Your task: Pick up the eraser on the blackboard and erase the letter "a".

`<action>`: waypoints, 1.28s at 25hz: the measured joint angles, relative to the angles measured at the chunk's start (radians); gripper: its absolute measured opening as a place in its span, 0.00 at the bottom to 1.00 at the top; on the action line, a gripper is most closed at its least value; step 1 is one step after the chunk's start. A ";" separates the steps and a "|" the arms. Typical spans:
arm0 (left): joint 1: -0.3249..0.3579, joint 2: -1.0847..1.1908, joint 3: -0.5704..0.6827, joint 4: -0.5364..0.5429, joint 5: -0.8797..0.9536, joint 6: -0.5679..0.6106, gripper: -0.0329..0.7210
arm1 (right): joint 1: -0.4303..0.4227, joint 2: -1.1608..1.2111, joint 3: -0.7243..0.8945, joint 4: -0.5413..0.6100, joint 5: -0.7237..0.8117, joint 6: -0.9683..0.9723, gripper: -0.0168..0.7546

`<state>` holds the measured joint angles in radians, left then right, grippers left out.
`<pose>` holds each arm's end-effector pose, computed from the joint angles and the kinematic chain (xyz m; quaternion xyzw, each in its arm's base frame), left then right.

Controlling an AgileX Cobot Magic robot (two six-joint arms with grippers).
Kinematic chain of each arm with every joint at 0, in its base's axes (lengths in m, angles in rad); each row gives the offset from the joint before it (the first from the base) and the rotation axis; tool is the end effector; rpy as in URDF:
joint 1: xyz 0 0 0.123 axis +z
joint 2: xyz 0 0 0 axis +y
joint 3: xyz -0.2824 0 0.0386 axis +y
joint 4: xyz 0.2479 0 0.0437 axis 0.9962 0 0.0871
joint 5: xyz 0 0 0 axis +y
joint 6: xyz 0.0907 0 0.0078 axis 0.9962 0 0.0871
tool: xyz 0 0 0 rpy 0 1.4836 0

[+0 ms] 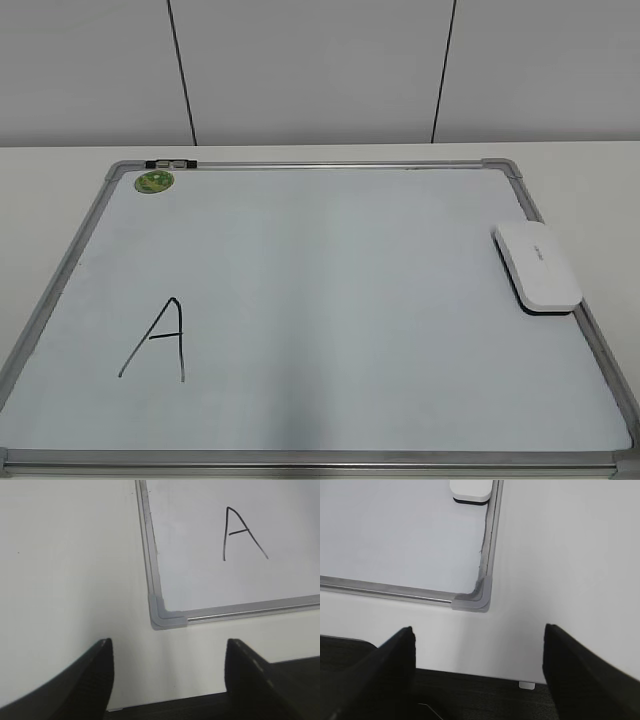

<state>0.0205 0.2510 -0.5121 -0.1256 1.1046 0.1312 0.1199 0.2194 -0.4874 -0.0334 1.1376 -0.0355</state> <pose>0.0304 -0.0096 0.2748 0.0470 0.9152 -0.0325 0.3989 0.0249 0.0002 0.2657 -0.0723 0.9203 -0.0005 0.3844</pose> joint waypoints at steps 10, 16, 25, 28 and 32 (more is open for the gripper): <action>0.000 0.000 0.000 0.000 -0.004 0.000 0.70 | 0.000 0.000 0.000 0.000 0.000 0.002 0.78; 0.000 0.000 0.000 0.000 -0.006 0.000 0.70 | 0.000 0.000 0.000 0.000 0.000 0.004 0.78; 0.000 -0.004 0.000 0.002 -0.006 0.000 0.70 | 0.000 -0.002 0.000 0.000 0.000 0.004 0.78; 0.000 -0.036 0.000 0.002 -0.006 0.000 0.70 | 0.000 -0.002 0.000 0.000 0.000 0.004 0.78; 0.000 -0.128 0.000 0.002 -0.006 0.000 0.70 | -0.010 -0.030 0.000 0.000 -0.002 0.004 0.78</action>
<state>0.0205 0.1231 -0.5121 -0.1235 1.0981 0.1312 0.1098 0.1895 -0.4874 -0.0334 1.1359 -0.0316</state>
